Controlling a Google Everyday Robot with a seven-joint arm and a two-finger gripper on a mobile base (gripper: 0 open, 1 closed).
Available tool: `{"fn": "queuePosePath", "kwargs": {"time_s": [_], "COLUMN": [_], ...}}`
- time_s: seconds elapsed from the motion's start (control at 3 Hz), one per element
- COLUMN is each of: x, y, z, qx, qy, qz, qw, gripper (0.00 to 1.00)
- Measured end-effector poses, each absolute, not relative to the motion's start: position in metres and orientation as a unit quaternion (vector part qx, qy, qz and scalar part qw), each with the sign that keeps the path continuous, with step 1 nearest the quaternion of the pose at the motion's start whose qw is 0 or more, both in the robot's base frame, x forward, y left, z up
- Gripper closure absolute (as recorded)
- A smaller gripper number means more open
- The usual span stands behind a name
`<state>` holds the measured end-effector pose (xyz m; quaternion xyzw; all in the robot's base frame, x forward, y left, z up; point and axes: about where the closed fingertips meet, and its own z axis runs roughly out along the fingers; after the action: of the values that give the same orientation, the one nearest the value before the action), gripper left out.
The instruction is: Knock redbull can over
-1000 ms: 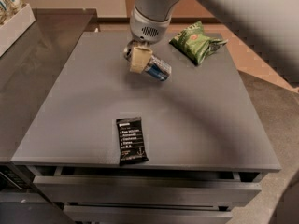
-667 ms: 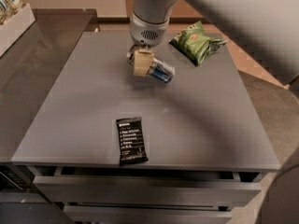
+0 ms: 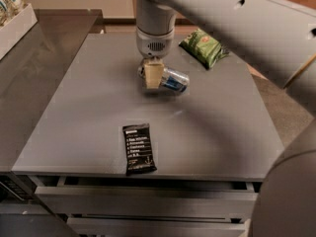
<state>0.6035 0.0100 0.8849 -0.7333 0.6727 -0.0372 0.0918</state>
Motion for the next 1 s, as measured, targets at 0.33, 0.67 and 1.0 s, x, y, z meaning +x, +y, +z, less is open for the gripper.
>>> {"fn": "queuePosePath", "kwargs": {"time_s": [0.33, 0.67, 1.0], "x": [0.603, 0.604, 0.606], "y": [0.009, 0.012, 0.013], "z": [0.873, 0.861, 0.860], "qx": [-0.743, -0.756, -0.756], "qy": [0.664, 0.651, 0.650], "qz": [-0.047, -0.052, -0.052], "qw": [0.068, 0.052, 0.055], "gripper": [0.36, 0.12, 0.00]}}
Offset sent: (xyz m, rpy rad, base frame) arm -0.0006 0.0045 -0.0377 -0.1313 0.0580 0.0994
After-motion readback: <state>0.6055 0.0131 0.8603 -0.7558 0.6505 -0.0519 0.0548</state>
